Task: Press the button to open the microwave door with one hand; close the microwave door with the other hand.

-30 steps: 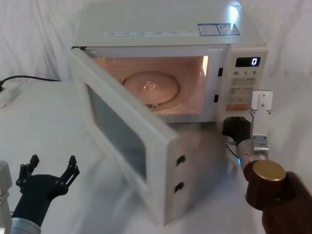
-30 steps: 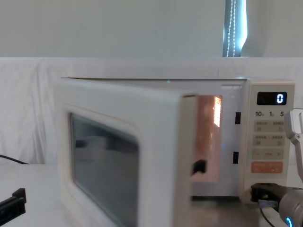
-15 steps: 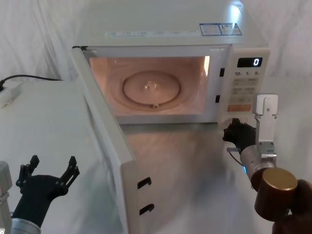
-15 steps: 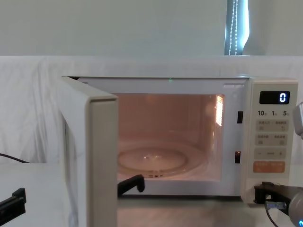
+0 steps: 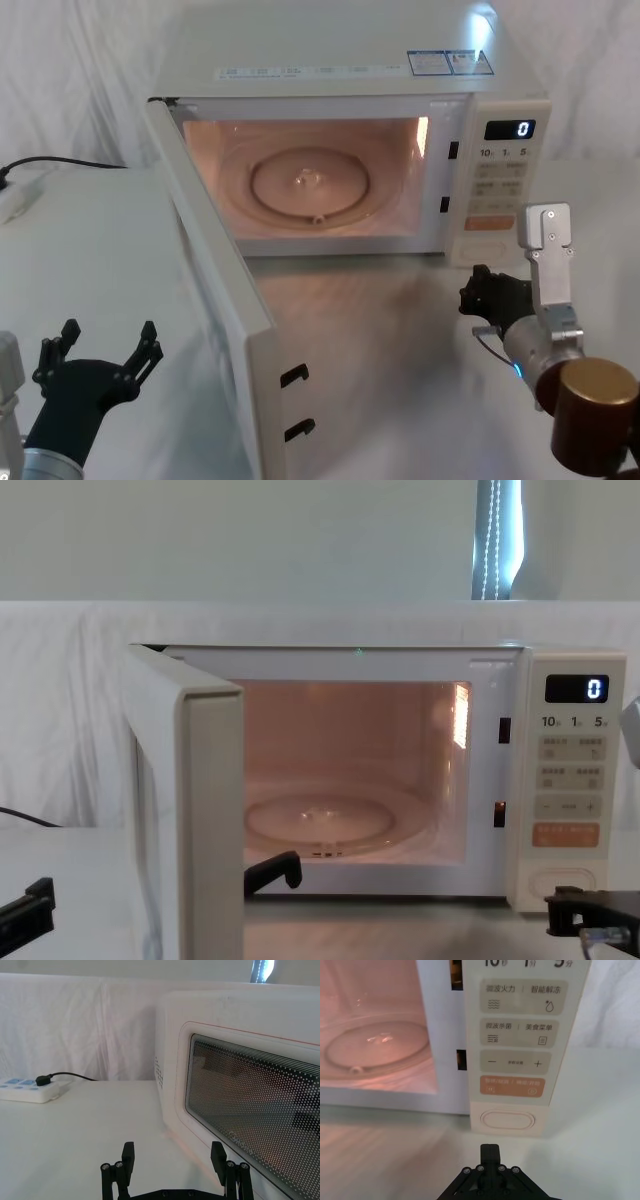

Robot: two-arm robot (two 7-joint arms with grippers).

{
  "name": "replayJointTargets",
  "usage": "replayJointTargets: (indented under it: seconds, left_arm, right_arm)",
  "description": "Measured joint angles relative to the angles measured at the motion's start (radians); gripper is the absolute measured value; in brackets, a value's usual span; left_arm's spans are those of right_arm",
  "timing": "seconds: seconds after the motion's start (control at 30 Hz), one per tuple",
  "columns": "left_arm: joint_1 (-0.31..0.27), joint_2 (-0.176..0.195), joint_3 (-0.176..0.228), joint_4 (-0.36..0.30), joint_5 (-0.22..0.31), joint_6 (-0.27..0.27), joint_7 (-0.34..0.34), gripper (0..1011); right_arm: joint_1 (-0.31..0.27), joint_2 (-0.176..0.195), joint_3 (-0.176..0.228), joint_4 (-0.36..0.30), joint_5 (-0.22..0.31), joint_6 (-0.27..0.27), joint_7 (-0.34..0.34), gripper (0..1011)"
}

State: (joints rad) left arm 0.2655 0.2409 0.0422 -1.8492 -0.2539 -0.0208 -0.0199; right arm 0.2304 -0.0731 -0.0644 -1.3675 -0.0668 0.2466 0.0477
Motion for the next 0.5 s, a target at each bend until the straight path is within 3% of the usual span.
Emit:
replayJointTargets:
  seconds: [0.3,0.5]
  left_arm:
    - [0.0,0.0,0.0,0.0,0.0,0.0,0.0,1001]
    - [0.0,0.0,0.0,0.0,0.0,0.0,0.0,1001]
  right_arm:
    - [-0.077,0.03,-0.006,-0.127,0.01,0.029,0.027,0]
    - [-0.128,0.049,0.019,-0.195,0.033,0.002,0.029,0]
